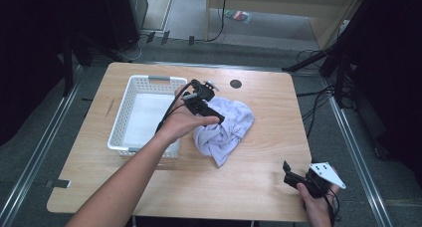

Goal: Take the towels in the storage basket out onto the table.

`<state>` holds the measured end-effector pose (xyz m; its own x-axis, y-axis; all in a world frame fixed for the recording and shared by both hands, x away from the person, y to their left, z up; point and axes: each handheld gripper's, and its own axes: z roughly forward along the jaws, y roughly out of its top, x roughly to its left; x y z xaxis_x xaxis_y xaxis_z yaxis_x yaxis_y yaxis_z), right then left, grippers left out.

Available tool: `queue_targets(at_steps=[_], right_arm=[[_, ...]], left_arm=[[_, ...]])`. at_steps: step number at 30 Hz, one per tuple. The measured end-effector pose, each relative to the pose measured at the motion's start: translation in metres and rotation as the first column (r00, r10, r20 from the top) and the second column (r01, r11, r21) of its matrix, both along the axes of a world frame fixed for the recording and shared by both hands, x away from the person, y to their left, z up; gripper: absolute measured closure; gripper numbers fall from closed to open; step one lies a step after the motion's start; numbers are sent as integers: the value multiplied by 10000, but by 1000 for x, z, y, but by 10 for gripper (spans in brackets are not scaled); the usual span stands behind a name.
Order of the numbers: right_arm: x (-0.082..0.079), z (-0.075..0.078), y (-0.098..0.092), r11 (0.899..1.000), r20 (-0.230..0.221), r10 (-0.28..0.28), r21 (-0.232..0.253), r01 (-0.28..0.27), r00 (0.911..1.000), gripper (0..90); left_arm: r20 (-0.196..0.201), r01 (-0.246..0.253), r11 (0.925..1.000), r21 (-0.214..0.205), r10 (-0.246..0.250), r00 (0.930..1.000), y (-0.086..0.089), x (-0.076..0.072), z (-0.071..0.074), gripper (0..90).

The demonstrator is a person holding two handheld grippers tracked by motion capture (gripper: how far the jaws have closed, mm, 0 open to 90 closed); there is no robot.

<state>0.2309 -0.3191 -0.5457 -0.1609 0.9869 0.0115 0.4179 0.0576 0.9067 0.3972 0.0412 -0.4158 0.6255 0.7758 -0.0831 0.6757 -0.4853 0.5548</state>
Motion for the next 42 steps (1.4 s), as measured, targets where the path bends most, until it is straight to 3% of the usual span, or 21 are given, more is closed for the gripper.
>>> queue_targets(at_steps=[6,27,36,42], right_arm=[[0,0,0,10000,-46,43,24,-43,10000,11],[1,0,1,9999,-96,87,-71,-88,9999,11],[1,0,1,9999,-89,84,-64,-84,9999,11],[1,0,1,9999,-98,91,-113,-92,9999,11]], left_arm=[[154,-252,9995,-211,255,9996,23,0,9,0],[651,-1126,9933,-267,1142,9913,88,-9,25,0],[786,-1517,9884,-65,1518,9853,116,-14,25,0],[885,-1695,9854,-187,1705,9814,134,-19,26,0]])
